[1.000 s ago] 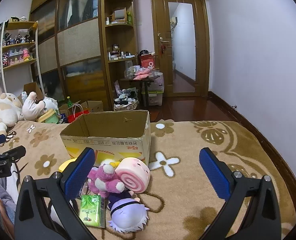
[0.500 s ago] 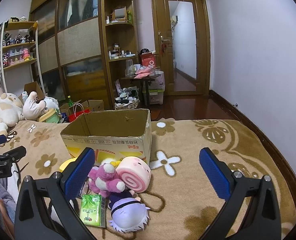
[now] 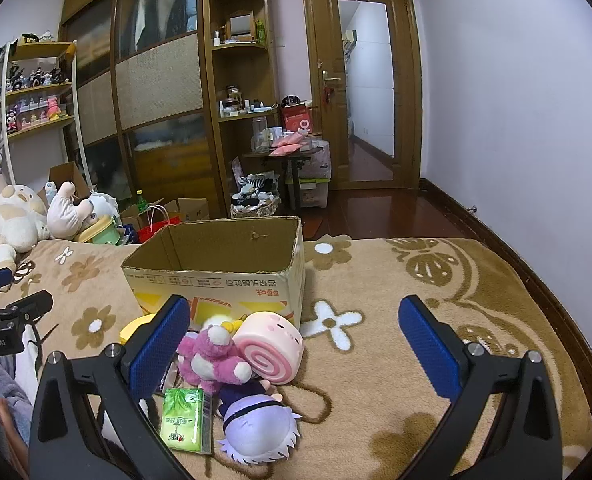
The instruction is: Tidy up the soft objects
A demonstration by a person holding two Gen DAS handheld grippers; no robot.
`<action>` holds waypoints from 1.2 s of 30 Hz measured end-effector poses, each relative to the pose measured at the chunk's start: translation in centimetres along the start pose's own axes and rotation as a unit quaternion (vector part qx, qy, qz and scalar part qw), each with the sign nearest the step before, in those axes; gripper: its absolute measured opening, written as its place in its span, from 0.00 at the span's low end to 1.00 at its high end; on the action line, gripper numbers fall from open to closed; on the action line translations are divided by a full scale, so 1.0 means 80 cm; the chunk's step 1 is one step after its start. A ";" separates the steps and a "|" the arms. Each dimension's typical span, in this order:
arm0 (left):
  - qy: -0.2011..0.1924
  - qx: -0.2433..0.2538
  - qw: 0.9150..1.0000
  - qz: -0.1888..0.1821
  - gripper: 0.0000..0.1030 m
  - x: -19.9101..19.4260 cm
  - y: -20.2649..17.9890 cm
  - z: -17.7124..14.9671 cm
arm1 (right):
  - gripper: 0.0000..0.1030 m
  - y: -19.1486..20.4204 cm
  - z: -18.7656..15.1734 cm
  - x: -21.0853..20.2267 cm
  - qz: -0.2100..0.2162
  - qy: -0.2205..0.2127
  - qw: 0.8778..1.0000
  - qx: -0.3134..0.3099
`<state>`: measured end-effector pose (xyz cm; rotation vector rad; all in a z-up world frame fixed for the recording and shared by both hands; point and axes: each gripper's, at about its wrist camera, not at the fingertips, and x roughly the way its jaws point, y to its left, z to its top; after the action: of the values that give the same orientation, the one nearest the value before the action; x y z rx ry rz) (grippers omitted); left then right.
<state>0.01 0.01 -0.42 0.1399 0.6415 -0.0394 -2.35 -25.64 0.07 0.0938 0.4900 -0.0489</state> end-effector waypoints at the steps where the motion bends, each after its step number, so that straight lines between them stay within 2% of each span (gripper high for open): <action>1: -0.001 -0.001 1.000 0.000 0.99 -0.001 0.001 0.000 | 1.00 0.001 0.000 0.000 -0.002 0.000 1.000 -0.001; 36: 0.002 0.002 1.000 0.002 0.99 -0.002 0.003 0.002 | 1.00 0.000 0.001 0.000 -0.002 0.000 1.000 0.001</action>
<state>-0.01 0.22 -0.20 0.1456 0.6442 -0.0358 -2.32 -25.63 0.11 0.0940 0.4898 -0.0541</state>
